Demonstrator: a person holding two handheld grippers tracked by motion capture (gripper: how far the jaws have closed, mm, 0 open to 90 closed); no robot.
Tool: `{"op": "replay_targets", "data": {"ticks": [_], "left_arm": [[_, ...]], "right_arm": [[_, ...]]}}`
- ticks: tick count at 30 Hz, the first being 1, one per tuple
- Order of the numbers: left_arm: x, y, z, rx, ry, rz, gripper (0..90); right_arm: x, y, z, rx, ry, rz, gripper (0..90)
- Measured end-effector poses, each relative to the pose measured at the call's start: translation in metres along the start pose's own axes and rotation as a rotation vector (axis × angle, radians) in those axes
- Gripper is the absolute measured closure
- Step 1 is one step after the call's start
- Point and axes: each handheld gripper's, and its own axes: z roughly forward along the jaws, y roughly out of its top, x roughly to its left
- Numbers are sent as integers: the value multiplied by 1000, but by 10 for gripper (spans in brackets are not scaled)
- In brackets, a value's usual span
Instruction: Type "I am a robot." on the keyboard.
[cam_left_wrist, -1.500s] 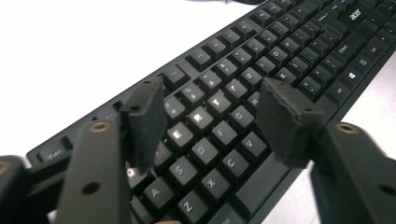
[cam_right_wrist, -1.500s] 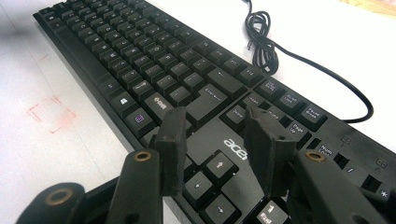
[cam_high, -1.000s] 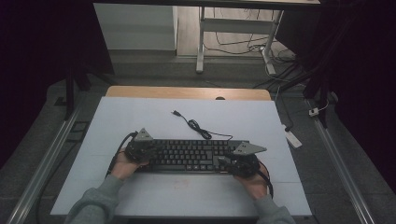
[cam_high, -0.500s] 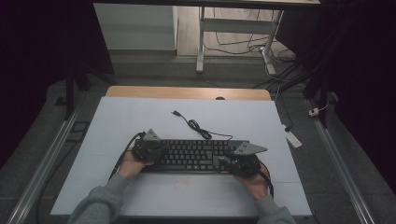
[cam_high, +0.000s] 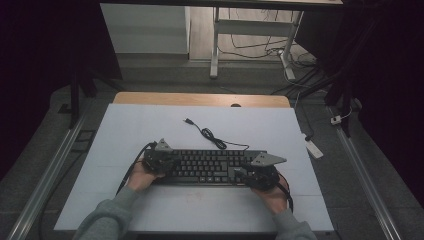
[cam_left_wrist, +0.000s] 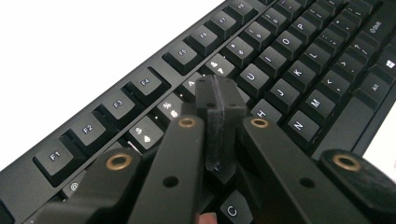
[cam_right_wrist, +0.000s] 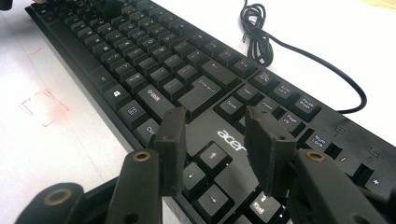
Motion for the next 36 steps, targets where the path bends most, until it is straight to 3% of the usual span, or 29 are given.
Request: {"op": "replay_targets", "data": {"ticks": [5, 8, 15, 23, 30, 36], "left_arm": [[-1, 0, -1, -10, 3, 1, 892], [0, 1, -6, -45, 3, -5, 887], [2, 1, -28, -124, -1, -39, 652], [-1, -5, -47, -122, 5, -36, 409], [2, -16, -58, -138, 2, -84, 320], [4, -22, -63, -136, 4, -97, 300]], "right_arm": [[0, 0, 0, -1, 1, 0, 589], [0, 0, 0, 0, -1, -1, 589], [-1, -1, -1, -4, -1, 4, 588], [-2, -1, -2, -5, -4, 4, 584], [-3, -2, -2, 2, -11, -1, 575], [-4, -2, -3, -8, -12, 1, 572]]}}
